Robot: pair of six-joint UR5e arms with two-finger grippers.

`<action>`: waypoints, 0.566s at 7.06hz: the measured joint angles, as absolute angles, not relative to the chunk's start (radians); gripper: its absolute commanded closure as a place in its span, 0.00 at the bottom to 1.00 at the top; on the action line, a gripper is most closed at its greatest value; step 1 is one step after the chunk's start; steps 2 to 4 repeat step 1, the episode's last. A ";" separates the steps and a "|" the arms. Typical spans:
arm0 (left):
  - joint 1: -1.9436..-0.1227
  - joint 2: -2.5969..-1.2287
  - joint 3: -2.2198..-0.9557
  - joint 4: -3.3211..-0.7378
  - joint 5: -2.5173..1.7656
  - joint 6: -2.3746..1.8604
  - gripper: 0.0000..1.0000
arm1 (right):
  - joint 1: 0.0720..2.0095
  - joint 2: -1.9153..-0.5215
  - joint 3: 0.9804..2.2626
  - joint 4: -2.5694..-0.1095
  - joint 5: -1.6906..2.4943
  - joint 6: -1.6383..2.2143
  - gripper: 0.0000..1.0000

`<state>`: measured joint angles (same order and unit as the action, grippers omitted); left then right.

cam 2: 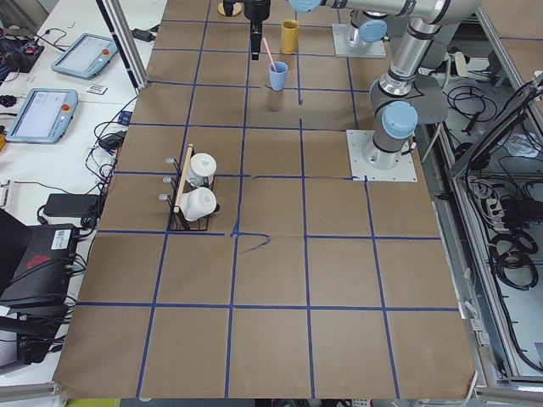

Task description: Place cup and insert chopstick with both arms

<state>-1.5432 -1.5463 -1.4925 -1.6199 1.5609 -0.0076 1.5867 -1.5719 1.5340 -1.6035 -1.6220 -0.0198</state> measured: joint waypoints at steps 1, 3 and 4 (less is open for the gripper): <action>-1.543 -1.546 -1.493 -1.620 1.562 -0.008 0.00 | 1.586 -1.575 1.534 -1.603 -1.625 -0.020 0.00; -1.543 -1.546 -1.493 -1.620 1.562 -0.008 0.00 | 1.586 -1.575 1.534 -1.603 -1.625 -0.020 0.00; -1.543 -1.546 -1.493 -1.620 1.562 -0.008 0.00 | 1.586 -1.575 1.534 -1.603 -1.625 -0.020 0.00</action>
